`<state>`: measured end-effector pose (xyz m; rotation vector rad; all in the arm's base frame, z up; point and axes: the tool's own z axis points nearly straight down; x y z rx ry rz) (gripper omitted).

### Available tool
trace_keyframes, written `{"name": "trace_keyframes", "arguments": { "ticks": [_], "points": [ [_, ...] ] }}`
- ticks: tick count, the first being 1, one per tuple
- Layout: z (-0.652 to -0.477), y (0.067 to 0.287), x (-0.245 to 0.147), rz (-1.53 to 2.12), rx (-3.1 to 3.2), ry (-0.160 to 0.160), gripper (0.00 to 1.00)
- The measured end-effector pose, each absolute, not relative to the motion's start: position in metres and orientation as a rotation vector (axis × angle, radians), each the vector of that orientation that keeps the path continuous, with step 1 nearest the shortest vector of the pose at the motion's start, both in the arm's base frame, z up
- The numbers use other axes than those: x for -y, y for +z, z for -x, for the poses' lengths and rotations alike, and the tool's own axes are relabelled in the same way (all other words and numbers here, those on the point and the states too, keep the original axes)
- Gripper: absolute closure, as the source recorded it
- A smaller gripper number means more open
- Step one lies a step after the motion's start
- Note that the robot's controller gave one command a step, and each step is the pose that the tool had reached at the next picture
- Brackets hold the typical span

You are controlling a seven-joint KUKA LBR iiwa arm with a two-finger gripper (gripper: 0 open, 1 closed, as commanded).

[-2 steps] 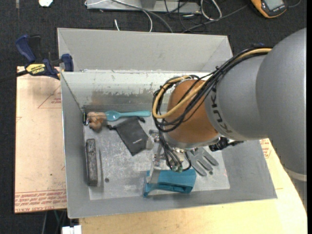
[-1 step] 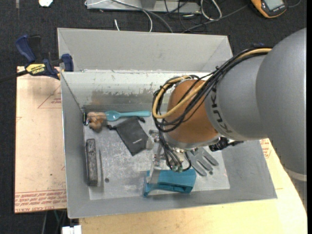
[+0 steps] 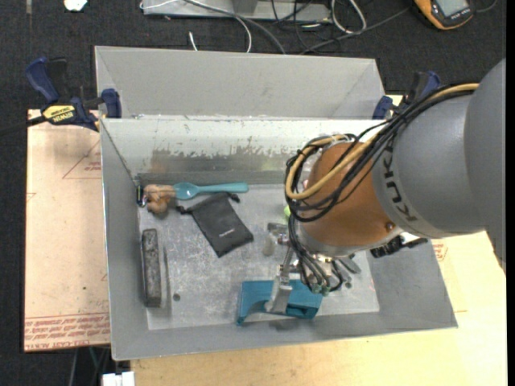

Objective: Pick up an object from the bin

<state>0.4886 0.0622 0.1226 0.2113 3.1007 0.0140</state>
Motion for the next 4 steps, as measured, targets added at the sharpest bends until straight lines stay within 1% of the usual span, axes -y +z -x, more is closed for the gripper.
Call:
{"name": "trace_keyframes", "arguments": {
  "ticks": [1, 2, 3, 4],
  "points": [
    [-0.482, 0.122, -0.032, -0.219, -3.101, 0.012, 0.00],
    [-0.483, 0.085, -0.052, -0.100, -3.104, 0.012, 0.00],
    [-0.477, 0.092, -0.063, 0.003, -3.105, 0.007, 1.00],
    [-0.477, 0.092, -0.064, 0.003, -3.105, 0.008, 1.00]
  ]
}}
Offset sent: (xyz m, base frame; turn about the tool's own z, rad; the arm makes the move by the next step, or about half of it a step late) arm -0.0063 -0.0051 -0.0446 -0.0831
